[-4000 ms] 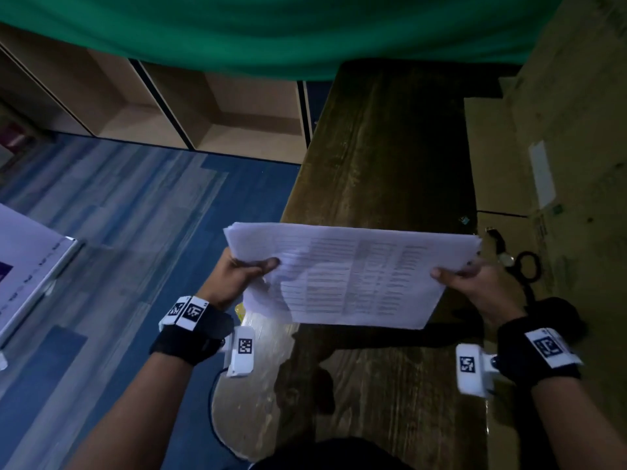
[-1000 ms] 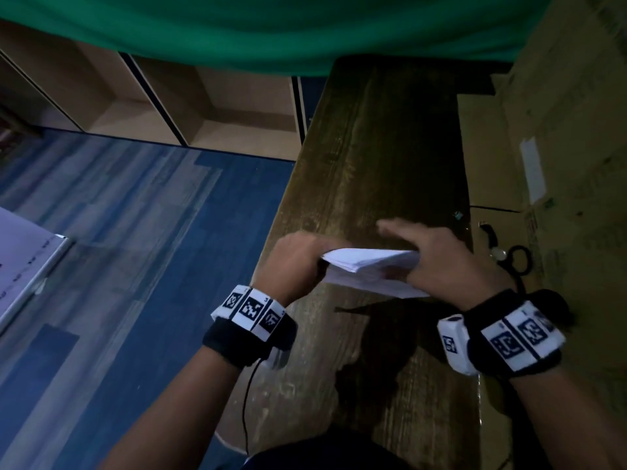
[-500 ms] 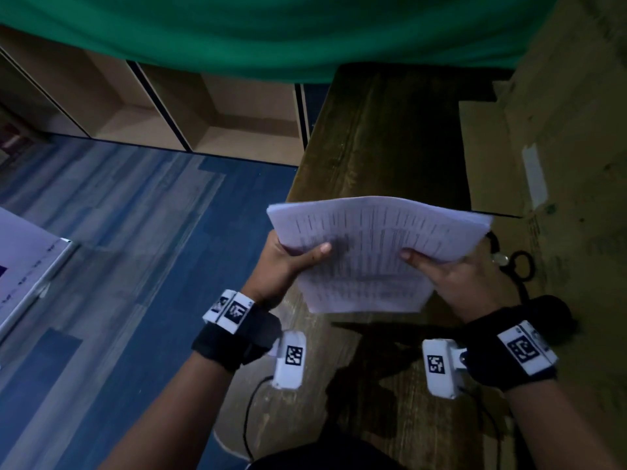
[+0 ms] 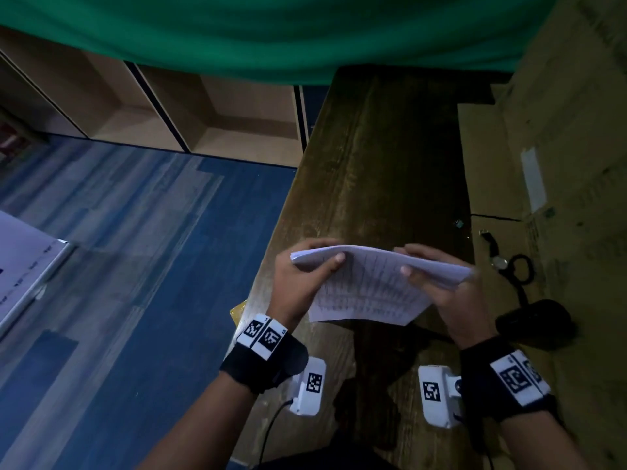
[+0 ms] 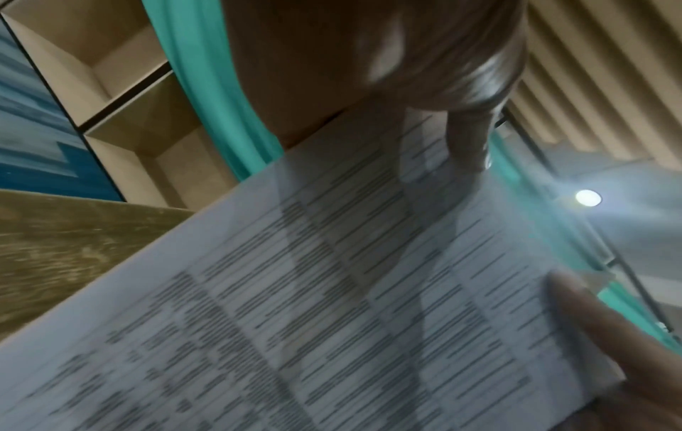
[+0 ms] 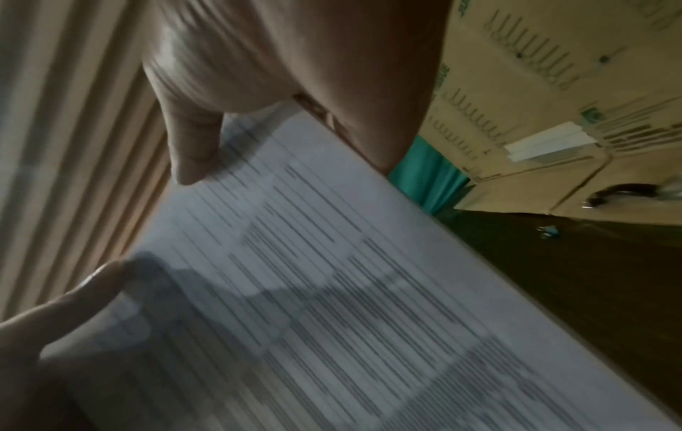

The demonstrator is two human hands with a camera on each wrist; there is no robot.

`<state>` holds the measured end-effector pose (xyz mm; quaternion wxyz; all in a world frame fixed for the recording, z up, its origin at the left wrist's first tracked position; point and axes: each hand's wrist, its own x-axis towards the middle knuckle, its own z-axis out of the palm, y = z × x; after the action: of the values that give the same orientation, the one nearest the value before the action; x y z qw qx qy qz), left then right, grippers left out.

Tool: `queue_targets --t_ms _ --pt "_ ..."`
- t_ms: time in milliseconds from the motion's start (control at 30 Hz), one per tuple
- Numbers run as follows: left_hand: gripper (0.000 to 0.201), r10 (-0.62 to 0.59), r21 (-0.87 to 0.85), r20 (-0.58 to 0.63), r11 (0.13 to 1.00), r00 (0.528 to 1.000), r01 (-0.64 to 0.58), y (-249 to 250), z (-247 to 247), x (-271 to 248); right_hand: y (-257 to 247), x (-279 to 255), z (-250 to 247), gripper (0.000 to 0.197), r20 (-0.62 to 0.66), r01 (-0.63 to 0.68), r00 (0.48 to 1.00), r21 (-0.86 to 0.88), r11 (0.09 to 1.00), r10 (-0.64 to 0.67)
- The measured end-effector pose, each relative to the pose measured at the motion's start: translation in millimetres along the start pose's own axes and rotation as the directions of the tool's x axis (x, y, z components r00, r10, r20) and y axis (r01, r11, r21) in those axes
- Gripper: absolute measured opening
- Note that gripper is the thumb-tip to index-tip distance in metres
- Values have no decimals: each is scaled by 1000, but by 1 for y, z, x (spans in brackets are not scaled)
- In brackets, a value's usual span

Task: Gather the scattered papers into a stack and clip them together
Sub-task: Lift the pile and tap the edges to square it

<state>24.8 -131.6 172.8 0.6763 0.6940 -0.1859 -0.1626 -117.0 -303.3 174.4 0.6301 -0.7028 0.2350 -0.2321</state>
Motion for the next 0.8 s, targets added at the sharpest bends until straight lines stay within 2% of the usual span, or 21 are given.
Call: queue_targets --t_ms 33,100,300,400,533,600,700,733,800 --pt "7 30 -4 -6 1000 1000 -30 7 2 2 -6 2 -2 31 8 28 1000 9 1000 -28" --pt "15 46 -20 -45 999 998 -47 11 4 6 -15 5 -1 38 -3 43 999 23 999 -43" --pt "31 39 8 -97 999 995 -39 9 10 10 -13 9 7 24 -65 -12 998 -21 1000 11" --pt "32 47 21 -92 999 995 -45 7 10 11 -13 8 4 26 -61 -14 998 -15 1000 13" --pt "21 55 5 -52 998 997 -55 7 7 9 -17 5 5 22 -26 4 1000 20 1000 -4" --pt "12 51 -5 -1 999 999 -51 4 3 8 -15 6 4 21 -2 14 1000 -33 999 -14" --pt "18 -63 13 50 998 997 62 -16 -1 8 -1 8 5 23 -4 -25 1000 -91 995 25" --pt "18 -120 18 59 993 991 119 -24 -2 7 6 8 6 28 -47 -98 994 -61 993 95" --pt "20 -202 31 72 979 977 201 -34 0 4 22 8 8 69 -135 -247 961 -21 969 242"
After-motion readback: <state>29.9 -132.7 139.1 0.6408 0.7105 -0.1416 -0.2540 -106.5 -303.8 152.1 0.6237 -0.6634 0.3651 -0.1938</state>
